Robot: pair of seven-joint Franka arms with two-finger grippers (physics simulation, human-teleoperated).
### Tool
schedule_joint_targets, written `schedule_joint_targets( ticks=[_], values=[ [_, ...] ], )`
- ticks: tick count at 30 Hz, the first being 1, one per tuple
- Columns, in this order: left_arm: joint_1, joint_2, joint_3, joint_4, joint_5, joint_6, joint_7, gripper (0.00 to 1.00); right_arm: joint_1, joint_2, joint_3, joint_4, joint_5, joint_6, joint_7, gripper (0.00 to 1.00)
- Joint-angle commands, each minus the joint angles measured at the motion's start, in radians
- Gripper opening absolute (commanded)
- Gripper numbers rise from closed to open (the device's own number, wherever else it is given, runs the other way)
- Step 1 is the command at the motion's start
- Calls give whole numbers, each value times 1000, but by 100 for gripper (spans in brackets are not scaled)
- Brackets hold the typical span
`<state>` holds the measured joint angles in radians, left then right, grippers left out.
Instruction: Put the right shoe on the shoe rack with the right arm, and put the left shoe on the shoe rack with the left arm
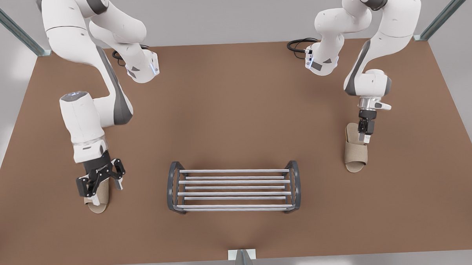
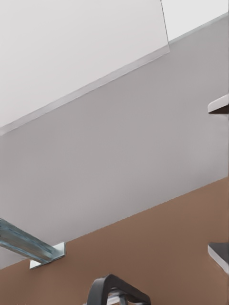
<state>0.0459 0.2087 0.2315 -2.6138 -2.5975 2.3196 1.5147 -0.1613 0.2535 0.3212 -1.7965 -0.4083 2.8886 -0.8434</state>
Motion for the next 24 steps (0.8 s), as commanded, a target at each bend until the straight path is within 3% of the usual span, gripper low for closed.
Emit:
schedule_joint_targets(
  ticks=[1,2,3,4,6,7,9,11,13,16,20,24],
  values=[
    [2,0,-1,1,-82,0,935,100,-24,-40,27,-18,-570,-278,355,100],
    [2,4,-1,1,-85,-2,934,100,-37,-66,-42,-115,-682,-73,505,100],
    [2,8,-1,6,-96,-3,929,100,-29,-71,-156,-167,-966,78,834,100],
    [2,8,-3,8,-108,-3,897,100,-14,-102,-91,-169,-1176,-120,1101,100],
    [0,8,-3,8,-107,-3,728,100,0,-149,-74,-256,-1334,-213,1353,100],
    [0,8,-6,8,-107,-3,688,100,0,-178,-83,-322,-1533,-213,1643,100],
    [0,8,-46,8,-101,3,492,100,-12,-207,-100,-386,-1630,-150,1865,100],
    [0,11,-83,28,-93,15,243,100,-27,-212,-157,-429,-1875,-49,2280,100],
    [0,14,-95,31,-92,15,186,100,-41,-186,-202,-403,-1894,6,2426,100],
    [0,49,-93,70,-90,15,185,100,-67,-181,-220,-371,-1874,-3,2382,100],
    [0,61,-93,89,-92,17,183,100,-122,-99,-240,-377,-1910,-6,2600,100],
    [0,98,-93,118,-92,15,185,100,-115,-17,-228,-440,-2422,-287,3238,100]
  ],
)
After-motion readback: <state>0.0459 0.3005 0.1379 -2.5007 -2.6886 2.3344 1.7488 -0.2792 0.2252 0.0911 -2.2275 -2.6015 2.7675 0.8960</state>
